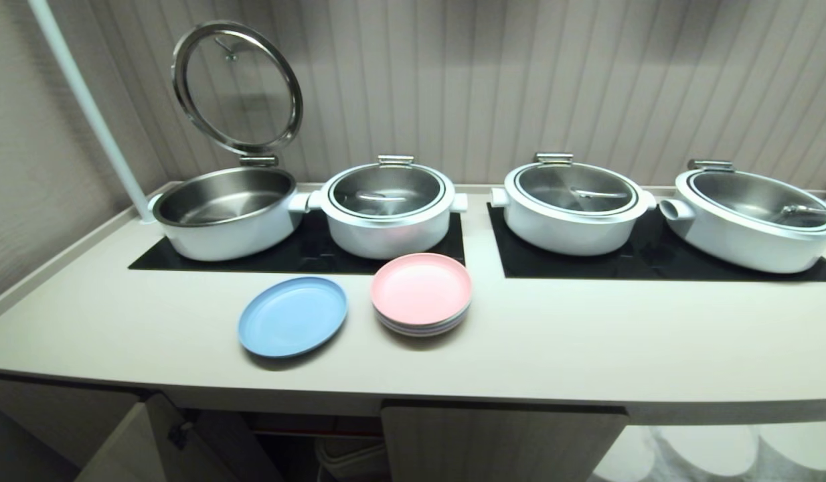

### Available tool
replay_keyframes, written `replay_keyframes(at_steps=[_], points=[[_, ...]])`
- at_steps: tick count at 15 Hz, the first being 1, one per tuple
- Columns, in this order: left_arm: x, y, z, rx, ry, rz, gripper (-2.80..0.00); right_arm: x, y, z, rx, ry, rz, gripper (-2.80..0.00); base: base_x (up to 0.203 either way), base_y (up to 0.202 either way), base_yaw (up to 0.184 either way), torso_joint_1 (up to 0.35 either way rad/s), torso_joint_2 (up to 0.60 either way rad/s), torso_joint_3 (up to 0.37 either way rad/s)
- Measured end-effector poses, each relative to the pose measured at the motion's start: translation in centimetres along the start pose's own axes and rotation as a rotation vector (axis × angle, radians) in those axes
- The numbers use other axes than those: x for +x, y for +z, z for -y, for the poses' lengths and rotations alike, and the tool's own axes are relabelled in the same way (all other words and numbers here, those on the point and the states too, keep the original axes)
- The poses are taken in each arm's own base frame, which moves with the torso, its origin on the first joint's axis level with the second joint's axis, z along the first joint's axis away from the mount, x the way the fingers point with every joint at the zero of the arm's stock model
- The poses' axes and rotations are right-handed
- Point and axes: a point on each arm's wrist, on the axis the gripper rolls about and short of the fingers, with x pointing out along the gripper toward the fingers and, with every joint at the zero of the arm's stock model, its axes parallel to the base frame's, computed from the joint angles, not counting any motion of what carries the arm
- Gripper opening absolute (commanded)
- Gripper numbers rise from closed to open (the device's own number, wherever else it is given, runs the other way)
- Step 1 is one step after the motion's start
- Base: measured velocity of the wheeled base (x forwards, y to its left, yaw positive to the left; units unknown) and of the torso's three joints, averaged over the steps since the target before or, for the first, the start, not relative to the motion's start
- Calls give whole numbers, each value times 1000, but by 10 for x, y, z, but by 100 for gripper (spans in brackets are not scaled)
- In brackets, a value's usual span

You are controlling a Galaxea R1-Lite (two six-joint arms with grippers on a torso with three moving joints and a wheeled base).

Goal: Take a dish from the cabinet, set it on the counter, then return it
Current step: Pick up the plate from the table

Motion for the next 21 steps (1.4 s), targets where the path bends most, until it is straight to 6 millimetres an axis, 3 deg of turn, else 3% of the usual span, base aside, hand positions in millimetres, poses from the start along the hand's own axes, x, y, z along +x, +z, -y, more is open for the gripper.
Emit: replay_keyframes(at_steps=[21], points=[[0,0,0,-4,1,0,-280,0,0,0,0,0,0,-280,0,0,0,0,0,0]])
